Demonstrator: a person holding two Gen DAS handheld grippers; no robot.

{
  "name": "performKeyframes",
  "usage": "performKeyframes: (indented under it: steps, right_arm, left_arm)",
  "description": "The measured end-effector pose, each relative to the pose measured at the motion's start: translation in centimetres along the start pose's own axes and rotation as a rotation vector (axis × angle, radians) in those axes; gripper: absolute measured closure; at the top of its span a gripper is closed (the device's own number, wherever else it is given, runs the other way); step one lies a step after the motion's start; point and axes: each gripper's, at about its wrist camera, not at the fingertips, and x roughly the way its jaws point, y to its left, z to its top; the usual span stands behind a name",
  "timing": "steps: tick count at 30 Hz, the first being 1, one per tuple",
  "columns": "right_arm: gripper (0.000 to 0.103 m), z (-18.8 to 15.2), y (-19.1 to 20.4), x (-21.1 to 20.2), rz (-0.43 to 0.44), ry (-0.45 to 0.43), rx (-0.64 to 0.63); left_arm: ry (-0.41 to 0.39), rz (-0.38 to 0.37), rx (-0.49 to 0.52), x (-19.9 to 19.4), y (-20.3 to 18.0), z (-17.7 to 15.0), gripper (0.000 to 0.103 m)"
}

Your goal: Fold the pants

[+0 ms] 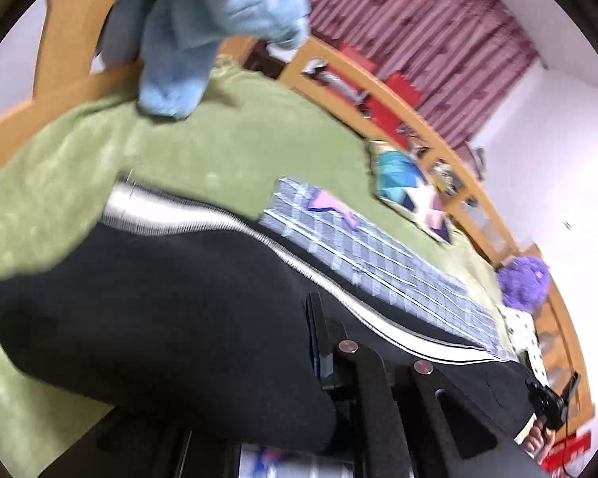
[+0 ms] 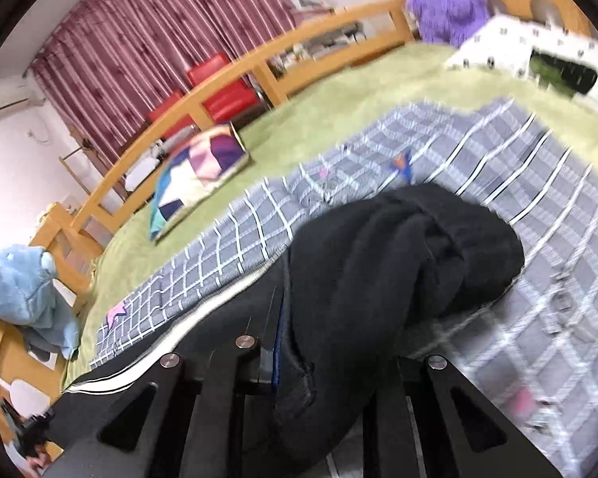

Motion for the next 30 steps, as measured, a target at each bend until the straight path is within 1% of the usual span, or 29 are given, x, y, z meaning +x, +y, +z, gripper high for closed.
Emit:
performKeyframes:
  steps: [2,3,4,6,7,8,10,11,12,13,14,15,16,17,18,19,21,23,24,25,26,27,28,29,30]
  right_arm:
    - [0.088,-0.2,-0.9,-2.1,-0.020,0.003,-0.017]
    - [0.088,-0.6,-1.9,-3.3,-0.035,0.019,-0.025]
    - [0.088,-0.9,-2.7,-4.1,-0.042,0.035,-0.021]
    - [0.088,-2.8,-5.2,-6.2,-0.047,0.079,-0.008]
    - [0.087,-4.0,-6.2,-6.8,-0.053,0.097,-0.007]
    - [0.085,-5.3,-7.2,-7.1,-0.063,0.125,-0.013]
    - [0.082,-8.4,-9.4,-6.5,-0.069,0.216,-0.013]
    - [0.077,-9.6,-10.5,-6.3,-0.074,0.253,0.007]
    - [0.074,-10.3,-11.3,-6.4,-0.082,0.267,0.021]
    - [0.068,-11.2,-12.0,-6.8,-0.086,0.264,0.039]
    - [0.060,-12.0,-12.8,-7.8,-0.071,0.243,0.054]
    - [0.057,-12.5,-13.5,-9.2,-0.062,0.206,0.060]
    - [0.047,-12.8,-13.9,-10.4,-0.060,0.168,0.056]
    - [0.035,-12.9,-14.3,-11.6,-0.072,0.128,0.051]
    - [0.032,-12.7,-14.7,-12.3,-0.097,0.089,0.056]
    - [0.032,-12.3,-15.3,-12.6,-0.092,0.064,0.081]
    - [0.031,-11.5,-16.3,-11.7,-0.050,0.067,0.157]
    - [0.029,-11.1,-17.1,-9.7,-0.024,0.066,0.235]
    - [0.029,-10.8,-17.5,-7.8,-0.027,0.083,0.286]
    - [0.029,-10.6,-17.7,-6.4,-0.013,0.095,0.336]
    - [0.036,-10.3,-17.6,-5.4,-0.025,0.095,0.385]
    - [0.048,-9.5,-17.4,-5.1,-0.047,0.081,0.398]
    - [0.063,-8.0,-16.8,-5.5,-0.068,0.051,0.344]
    - [0.065,-6.9,-16.4,-6.1,-0.044,0.026,0.292]
    - [0.065,-5.3,-16.0,-7.6,0.006,-0.021,0.238]
  left_arm:
    - [0.033,-0.005,0.037,-2.0,-0.9,-1.5,0.093]
    - [0.048,-0.004,0.047,-2.7,-0.9,-2.4,0.093]
    - [0.066,0.000,0.056,-3.5,-0.7,-3.8,0.093]
    - [0.105,0.015,0.071,-4.1,-0.5,-6.7,0.093]
    - [0.125,0.036,0.079,-4.0,-0.1,-8.2,0.093]
    - [0.155,0.072,0.085,-3.5,0.3,-10.0,0.093]
    - [0.204,0.130,0.081,-2.5,1.2,-12.3,0.093]
    - [0.219,0.170,0.082,-2.1,1.7,-13.4,0.092]
    - [0.228,0.190,0.083,-2.1,2.0,-13.9,0.090]
    - [0.241,0.201,0.072,-2.2,2.4,-14.3,0.085]
    - [0.251,0.205,0.046,-3.0,2.7,-14.6,0.069]
    - [0.257,0.222,0.034,-3.6,2.9,-14.6,0.061]
    - [0.253,0.231,0.029,-4.1,3.1,-14.5,0.048]
    - [0.230,0.243,0.021,-5.0,3.4,-14.5,0.042]
    - [0.200,0.243,0.016,-5.9,3.6,-14.5,0.042]
    - [0.191,0.241,0.011,-6.1,3.9,-14.4,0.040]
    - [0.196,0.236,-0.021,-6.4,4.4,-14.6,0.039]
    - [0.198,0.218,-0.076,-6.4,4.7,-15.0,0.039]
    - [0.199,0.212,-0.093,-6.3,4.8,-15.1,0.039]
    - [0.198,0.208,-0.106,-6.4,4.9,-15.3,0.039]
    - [0.192,0.209,-0.108,-6.5,4.9,-15.3,0.039]
    - [0.187,0.213,-0.103,-6.5,4.9,-15.4,0.039]
    - [0.185,0.217,-0.091,-6.6,4.7,-15.4,0.039]
    - [0.186,0.219,-0.075,-6.6,4.5,-15.4,0.039]
    - [0.184,0.220,-0.063,-6.8,4.4,-15.4,0.039]
